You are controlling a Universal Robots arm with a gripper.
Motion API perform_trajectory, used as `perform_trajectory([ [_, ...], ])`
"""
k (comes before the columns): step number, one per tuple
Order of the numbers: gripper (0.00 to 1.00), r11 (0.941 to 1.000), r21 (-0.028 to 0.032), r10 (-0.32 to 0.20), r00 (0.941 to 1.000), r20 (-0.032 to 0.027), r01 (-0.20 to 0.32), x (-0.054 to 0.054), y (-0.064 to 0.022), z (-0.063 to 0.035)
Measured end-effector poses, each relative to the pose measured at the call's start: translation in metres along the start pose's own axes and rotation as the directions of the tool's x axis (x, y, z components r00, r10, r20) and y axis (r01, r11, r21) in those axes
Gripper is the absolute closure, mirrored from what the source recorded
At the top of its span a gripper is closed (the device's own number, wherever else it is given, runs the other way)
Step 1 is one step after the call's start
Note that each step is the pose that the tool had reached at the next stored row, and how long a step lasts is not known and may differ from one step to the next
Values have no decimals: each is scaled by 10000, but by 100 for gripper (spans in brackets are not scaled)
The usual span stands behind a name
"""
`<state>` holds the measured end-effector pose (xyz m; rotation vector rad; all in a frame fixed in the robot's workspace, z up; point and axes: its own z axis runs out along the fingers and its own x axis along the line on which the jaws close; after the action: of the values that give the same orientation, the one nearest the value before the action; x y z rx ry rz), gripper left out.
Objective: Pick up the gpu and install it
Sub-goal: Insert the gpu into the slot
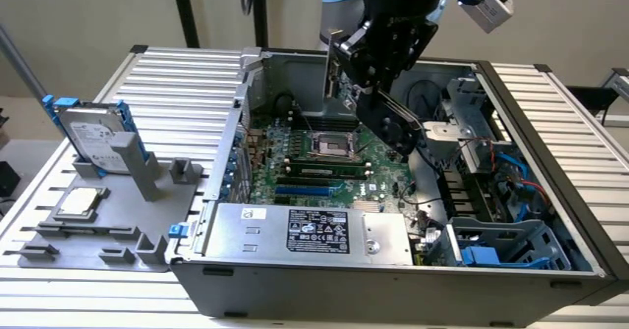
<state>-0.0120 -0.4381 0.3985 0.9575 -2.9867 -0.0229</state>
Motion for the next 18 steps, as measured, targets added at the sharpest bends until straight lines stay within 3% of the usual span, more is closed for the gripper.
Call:
perform_trajectory([
  [4,73,9974,0,-725,9974,-11,725,0,0,30],
  [9,73,9867,-1,-1629,9866,-25,1629,0,-1,75],
  [13,73,9721,-3,-2344,9721,-36,2344,0,-2,113],
  [18,73,9468,-7,-3218,9468,-50,3218,0,-3,164],
])
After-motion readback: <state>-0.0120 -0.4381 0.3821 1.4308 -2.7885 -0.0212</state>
